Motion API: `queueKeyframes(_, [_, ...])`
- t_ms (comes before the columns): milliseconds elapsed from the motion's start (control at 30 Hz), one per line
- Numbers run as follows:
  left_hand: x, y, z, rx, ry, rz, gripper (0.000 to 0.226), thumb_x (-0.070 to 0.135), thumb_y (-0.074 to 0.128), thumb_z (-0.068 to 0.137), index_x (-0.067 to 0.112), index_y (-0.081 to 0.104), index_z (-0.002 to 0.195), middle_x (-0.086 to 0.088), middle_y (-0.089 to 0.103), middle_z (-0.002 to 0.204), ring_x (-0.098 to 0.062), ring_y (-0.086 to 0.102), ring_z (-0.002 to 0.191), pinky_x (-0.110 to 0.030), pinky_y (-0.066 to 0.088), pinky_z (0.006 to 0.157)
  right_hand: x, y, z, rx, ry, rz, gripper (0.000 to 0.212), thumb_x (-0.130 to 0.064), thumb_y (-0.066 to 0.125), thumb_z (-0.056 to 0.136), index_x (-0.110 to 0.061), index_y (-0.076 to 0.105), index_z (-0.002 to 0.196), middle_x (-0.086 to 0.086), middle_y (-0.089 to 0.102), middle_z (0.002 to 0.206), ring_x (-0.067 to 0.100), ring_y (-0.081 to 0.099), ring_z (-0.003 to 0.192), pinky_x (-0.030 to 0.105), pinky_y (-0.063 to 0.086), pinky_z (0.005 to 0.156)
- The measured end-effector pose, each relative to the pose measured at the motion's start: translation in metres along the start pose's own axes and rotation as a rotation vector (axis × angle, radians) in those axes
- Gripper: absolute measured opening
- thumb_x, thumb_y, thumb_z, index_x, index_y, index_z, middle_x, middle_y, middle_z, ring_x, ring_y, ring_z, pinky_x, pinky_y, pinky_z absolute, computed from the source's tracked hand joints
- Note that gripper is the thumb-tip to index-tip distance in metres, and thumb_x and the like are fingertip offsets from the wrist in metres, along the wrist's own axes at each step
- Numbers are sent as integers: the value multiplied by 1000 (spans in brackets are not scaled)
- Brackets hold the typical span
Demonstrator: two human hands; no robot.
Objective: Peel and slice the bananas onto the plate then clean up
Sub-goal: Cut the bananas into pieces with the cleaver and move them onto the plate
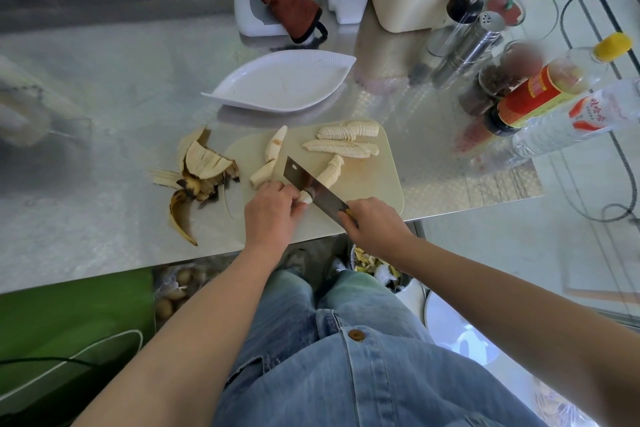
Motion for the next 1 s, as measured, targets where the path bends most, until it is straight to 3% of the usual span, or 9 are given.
queueKeyframes(233, [0,0,1,5,-6,6,18,29,77,78,14,69,82,-5,64,81,-24,56,80,-27,36,57,-2,-12,-6,71,-48,80,34,-26,45,98,-16,42,65,0,43,58,20,41,53,26,21,46])
queueKeyframes(500, [1,-1,1,-3,-16,-13,17,27,77,78,12,69,81,-7,63,81,-26,56,80,-29,39,58,1,-13,-3,61,-41,68,33,-27,45,96,-13,46,66,2,46,58,22,45,54,30,27,49])
queueKeyframes(1000, [0,1,2,-13,-27,-18,17,28,76,80,13,69,85,-6,64,86,-25,56,86,-29,38,61,-1,-12,-3,69,-48,69,34,-26,45,97,-14,44,66,-2,41,56,20,42,53,27,23,46])
Point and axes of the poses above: each hand's wrist, its own z-axis towards the middle knuckle, its own y-axis out of the palm, x = y × z, the point moved 7 cm from there along z, towards the middle knuckle
